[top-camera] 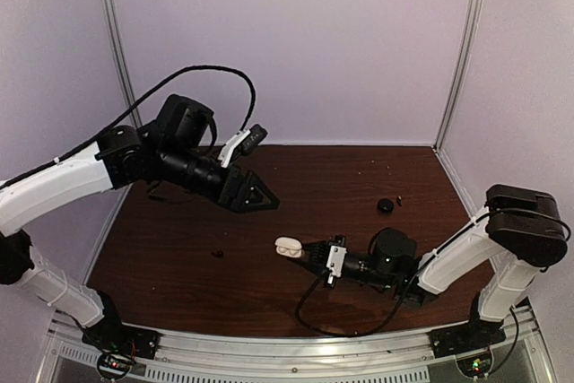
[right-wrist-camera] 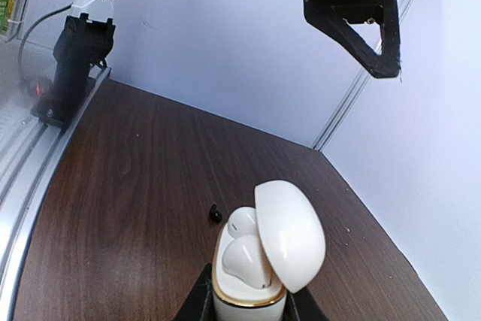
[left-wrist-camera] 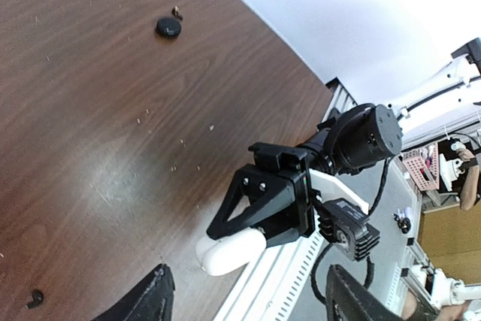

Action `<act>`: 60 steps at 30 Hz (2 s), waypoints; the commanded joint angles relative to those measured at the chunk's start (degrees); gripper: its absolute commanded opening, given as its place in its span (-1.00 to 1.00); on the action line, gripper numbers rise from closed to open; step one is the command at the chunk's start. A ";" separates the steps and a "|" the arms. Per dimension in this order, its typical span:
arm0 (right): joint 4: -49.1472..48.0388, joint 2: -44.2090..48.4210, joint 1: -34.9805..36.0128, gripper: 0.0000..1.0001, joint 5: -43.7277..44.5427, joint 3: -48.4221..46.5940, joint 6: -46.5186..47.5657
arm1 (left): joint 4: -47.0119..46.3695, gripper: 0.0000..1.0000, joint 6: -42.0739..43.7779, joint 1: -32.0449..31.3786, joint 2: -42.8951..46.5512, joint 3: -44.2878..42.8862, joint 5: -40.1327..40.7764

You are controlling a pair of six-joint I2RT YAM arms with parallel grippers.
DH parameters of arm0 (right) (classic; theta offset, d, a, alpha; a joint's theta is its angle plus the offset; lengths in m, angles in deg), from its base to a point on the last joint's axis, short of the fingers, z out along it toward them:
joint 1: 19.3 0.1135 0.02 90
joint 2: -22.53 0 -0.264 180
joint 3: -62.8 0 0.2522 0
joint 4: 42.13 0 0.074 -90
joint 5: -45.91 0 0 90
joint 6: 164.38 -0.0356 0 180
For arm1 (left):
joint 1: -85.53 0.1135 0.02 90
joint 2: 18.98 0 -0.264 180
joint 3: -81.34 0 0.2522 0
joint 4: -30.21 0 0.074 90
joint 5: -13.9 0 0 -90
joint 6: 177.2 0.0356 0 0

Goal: Insert the wireless bluetooth earbuds into the charging case
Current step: Insert the left earbud into the left side groove of the charging case, then close the charging case with the earbuds inside.

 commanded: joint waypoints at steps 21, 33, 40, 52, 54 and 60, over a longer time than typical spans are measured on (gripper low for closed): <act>-18.80 3.49 -11.43 -1.00 -33.10 -1.57 -46.29 | -37.37 0.30 5.99 0.07 13.94 23.78 3.98; 15.00 19.01 -8.81 -1.00 -32.13 -5.63 -41.78 | -40.17 0.02 7.00 -0.01 9.99 24.44 2.83; 22.61 20.78 -6.69 -1.00 -31.43 -7.62 -39.68 | -42.29 -0.01 9.01 -1.92 9.19 23.23 0.19; 24.89 20.97 -6.54 -1.00 -30.95 -8.07 -38.41 | -34.39 -0.05 15.50 -8.99 4.82 17.09 3.32; 25.09 21.21 -6.51 -1.00 -30.61 -7.76 -38.19 | -33.40 -0.05 16.16 -9.37 4.70 16.55 2.47; 25.12 21.51 -6.59 -1.00 -30.18 -7.49 -37.75 | -32.35 -0.06 16.55 -9.57 5.77 16.37 0.75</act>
